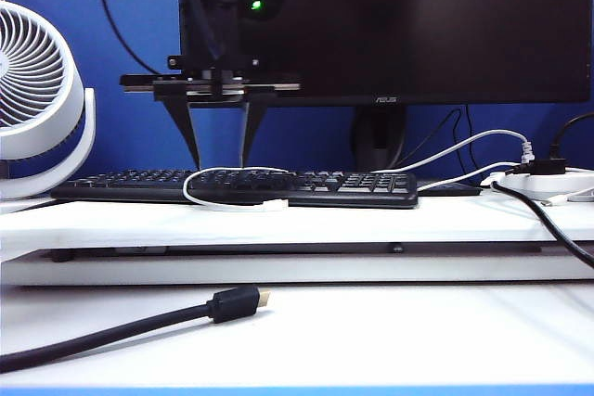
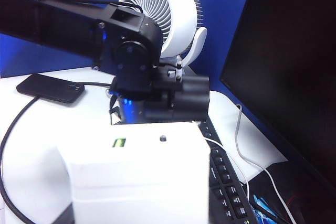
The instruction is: Pick up the Type-C charging cable and the charging base, insert one end of the Type-C charger into the corresponding slot on the base, and finally place the plugged-in charger back on the table.
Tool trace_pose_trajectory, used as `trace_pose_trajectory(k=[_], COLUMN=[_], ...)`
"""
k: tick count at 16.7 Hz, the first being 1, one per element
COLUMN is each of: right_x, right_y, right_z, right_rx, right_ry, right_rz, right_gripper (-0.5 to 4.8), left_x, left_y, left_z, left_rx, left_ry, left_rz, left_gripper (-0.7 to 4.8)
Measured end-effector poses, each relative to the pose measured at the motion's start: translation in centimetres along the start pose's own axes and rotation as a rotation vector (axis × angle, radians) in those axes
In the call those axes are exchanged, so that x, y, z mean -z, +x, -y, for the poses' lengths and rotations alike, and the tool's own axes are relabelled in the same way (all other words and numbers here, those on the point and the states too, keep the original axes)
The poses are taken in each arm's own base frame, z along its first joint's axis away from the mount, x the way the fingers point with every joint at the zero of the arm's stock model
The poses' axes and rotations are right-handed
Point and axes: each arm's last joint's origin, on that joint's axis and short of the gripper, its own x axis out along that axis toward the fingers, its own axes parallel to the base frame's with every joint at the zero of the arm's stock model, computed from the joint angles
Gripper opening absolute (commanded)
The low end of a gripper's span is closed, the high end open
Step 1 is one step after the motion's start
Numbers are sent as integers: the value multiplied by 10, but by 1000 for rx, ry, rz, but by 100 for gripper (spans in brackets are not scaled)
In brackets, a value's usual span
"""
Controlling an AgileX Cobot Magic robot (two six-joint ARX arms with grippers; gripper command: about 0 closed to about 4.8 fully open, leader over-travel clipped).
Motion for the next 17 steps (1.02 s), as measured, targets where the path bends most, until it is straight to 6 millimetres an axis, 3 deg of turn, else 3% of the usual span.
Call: trace_pose_trajectory(k=[8,13,17], right_x=[-2,-2,-3], right_y=[-5,-6,-6], right_z=[-4,-5,-5], right_rx=[1,1,2], right_ry=[-1,-3,11], right_rz=[1,3,4], right_gripper=[0,0,0], left_x=[-18,-15,-16], left_y=[2,25,32], left_z=[-15,-16,-15], left_rx=[-57,-98,-109], left_ry=[-84,-77,-60], left_rz=[91,72,73], left_gripper=[237,237,237])
